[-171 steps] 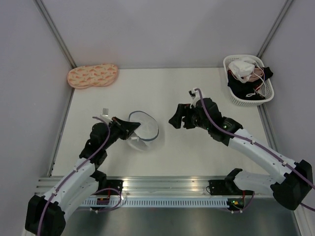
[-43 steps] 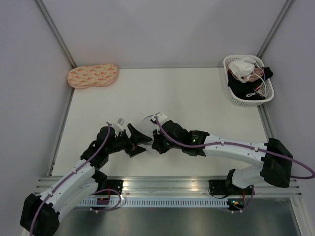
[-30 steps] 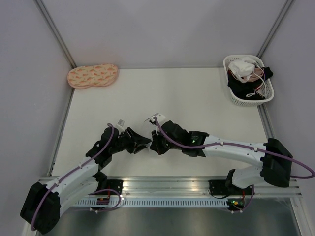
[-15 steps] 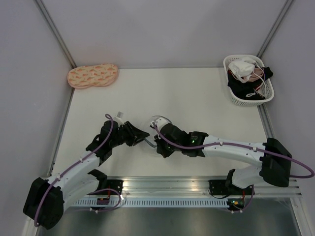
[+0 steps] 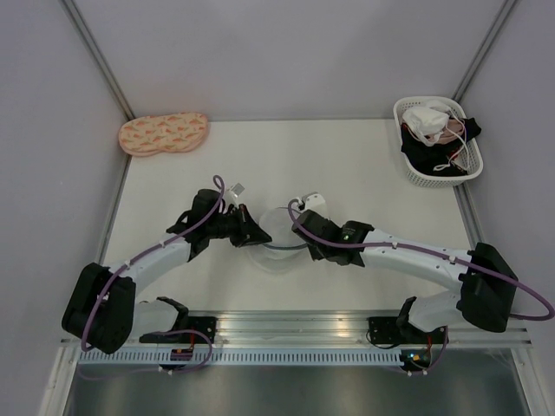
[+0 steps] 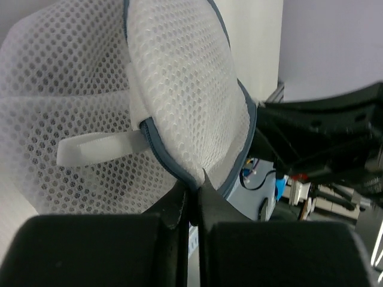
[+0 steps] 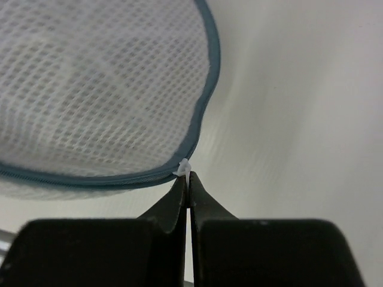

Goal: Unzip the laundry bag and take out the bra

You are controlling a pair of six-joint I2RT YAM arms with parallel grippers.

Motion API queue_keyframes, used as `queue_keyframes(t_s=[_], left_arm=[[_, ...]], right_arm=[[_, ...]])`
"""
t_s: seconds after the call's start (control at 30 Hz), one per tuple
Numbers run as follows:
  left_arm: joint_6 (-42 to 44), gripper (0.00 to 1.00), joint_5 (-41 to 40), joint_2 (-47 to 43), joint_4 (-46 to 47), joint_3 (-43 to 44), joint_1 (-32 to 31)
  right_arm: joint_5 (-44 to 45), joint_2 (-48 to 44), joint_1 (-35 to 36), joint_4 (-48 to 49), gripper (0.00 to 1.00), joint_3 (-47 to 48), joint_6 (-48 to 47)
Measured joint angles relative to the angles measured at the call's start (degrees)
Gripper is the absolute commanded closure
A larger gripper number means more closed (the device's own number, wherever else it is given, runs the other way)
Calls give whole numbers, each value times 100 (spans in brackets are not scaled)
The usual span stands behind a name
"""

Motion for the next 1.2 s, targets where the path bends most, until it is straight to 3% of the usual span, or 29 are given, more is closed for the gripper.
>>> queue_keyframes(t_s=[0.3, 0.33, 0.4, 0.43, 0.47, 0.53, 0.63, 0.8, 1.0, 1.2], left_arm=[[778, 98, 1228, 446, 59, 715, 11], [828, 85, 1357, 507, 85, 798, 15], [914, 45, 1628, 636, 162, 942, 24], [953, 18, 1744, 702, 164, 1014, 24], [957, 8, 1779, 765, 146, 1093, 24], [931, 1, 1766, 901, 122, 1246, 20], [909, 0, 1366, 973, -11, 1421, 22], [625, 0, -286, 391, -966, 1469, 22], [-20, 0, -1556, -2149, -1843, 684, 37], [-960, 0, -1676, -3713, -2317, -398, 37]], right_arm=[[199, 98, -765, 236, 100, 2, -208], [177, 98, -789, 278, 99, 0, -243], [140, 98, -809, 323, 100, -4, -293], [140, 98, -828, 339, 99, -7, -315], [116, 96, -859, 358, 100, -9, -330], [33, 74, -898, 411, 100, -28, -332], [-111, -48, -927, 439, 100, -92, -332], [-424, -289, -927, 490, 100, -114, -326], [-1226, -474, -909, 850, 100, -208, -280], [-1834, -369, -538, 1360, 99, -199, -216]])
